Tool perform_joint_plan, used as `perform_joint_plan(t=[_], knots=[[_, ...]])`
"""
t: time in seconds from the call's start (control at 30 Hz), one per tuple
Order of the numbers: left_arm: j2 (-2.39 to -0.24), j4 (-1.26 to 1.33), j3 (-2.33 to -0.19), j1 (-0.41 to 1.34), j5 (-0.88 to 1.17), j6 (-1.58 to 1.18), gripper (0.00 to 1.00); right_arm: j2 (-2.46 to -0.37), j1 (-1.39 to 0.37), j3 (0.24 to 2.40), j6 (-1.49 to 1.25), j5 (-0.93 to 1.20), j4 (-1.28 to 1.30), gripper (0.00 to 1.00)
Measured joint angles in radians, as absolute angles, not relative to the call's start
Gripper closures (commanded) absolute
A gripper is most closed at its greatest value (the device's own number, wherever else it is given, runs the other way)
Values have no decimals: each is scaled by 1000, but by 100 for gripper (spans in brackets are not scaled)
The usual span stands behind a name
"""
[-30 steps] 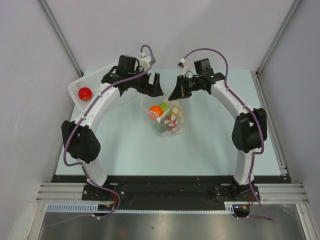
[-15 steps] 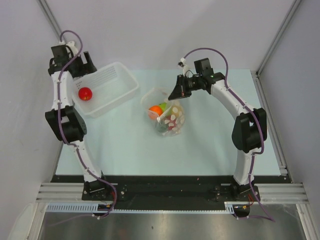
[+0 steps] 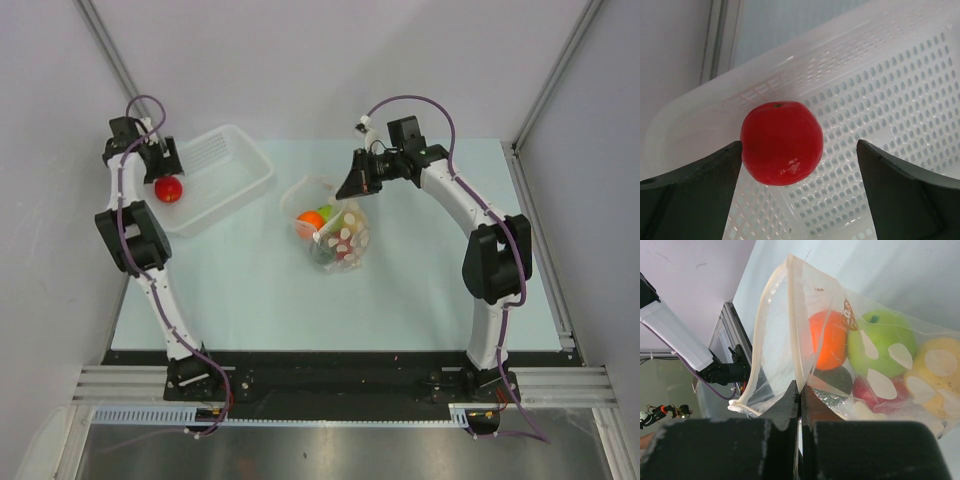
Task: Place the food in the zip-top bag and seal the zipper
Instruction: Pick up the fake fruit from the bin.
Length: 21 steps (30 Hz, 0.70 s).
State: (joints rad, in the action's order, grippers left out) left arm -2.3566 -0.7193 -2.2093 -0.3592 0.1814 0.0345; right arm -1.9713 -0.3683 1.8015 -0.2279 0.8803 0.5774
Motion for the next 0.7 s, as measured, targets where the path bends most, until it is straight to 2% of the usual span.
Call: perform_joint_plan(t=[0.5,0.7], knots=[[-2448,-714,-2222,-272,53,72,5,-1986,-355,1811,-228,880,577,100],[-2451,-718,-2222,-260,66,71,26,-1986,-353,1811,-228,881,577,100]])
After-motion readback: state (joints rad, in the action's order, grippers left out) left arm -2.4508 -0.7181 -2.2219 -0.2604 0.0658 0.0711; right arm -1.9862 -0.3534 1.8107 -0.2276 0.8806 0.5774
